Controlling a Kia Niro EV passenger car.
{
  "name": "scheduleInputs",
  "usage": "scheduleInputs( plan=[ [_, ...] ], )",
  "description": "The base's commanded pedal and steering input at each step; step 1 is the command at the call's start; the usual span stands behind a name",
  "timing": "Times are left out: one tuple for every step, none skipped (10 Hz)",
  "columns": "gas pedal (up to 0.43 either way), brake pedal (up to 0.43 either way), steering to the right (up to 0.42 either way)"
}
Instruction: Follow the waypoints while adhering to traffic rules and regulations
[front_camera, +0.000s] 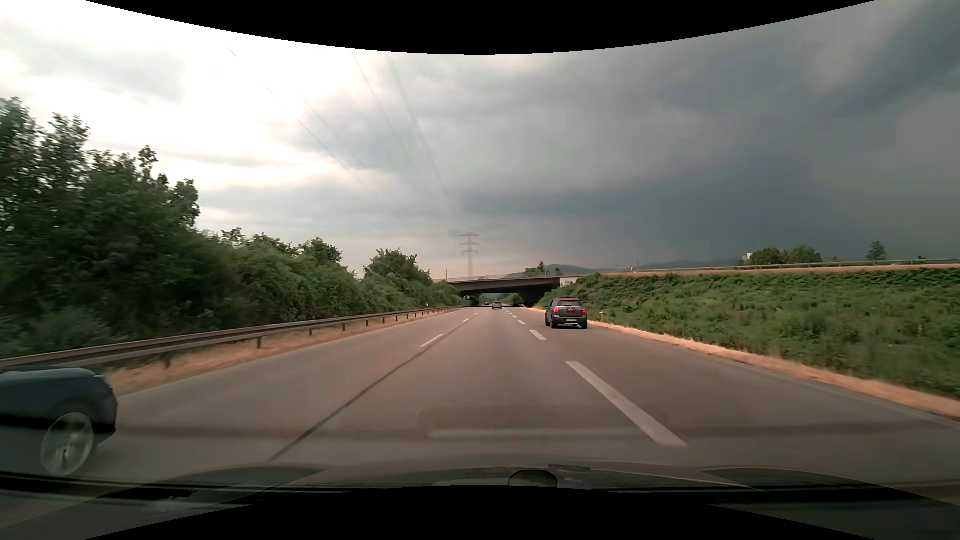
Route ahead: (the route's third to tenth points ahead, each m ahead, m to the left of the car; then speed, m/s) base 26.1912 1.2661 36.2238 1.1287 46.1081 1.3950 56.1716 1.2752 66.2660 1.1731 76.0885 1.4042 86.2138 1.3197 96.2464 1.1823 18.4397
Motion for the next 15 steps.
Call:
scheduleInputs(
  plan=[
    [0.087, 0.0, -0.002],
    [0.098, 0.0, -0.002],
    [0.118, 0.0, -0.002],
    [0.138, 0.0, -0.002],
    [0.15, 0.0, -0.002],
    [0.177, 0.0, -0.002],
    [0.177, 0.0, -0.002],
    [0.177, 0.0, -0.002],
    [0.177, 0.0, -0.002],
    [0.177, 0.0, -0.002],
    [0.169, 0.0, -0.002],
    [0.169, 0.0, -0.002],
    [0.169, 0.0, -0.002],
    [0.169, 0.0, -0.002],
    [0.169, 0.0, -0.002]
  ],
)
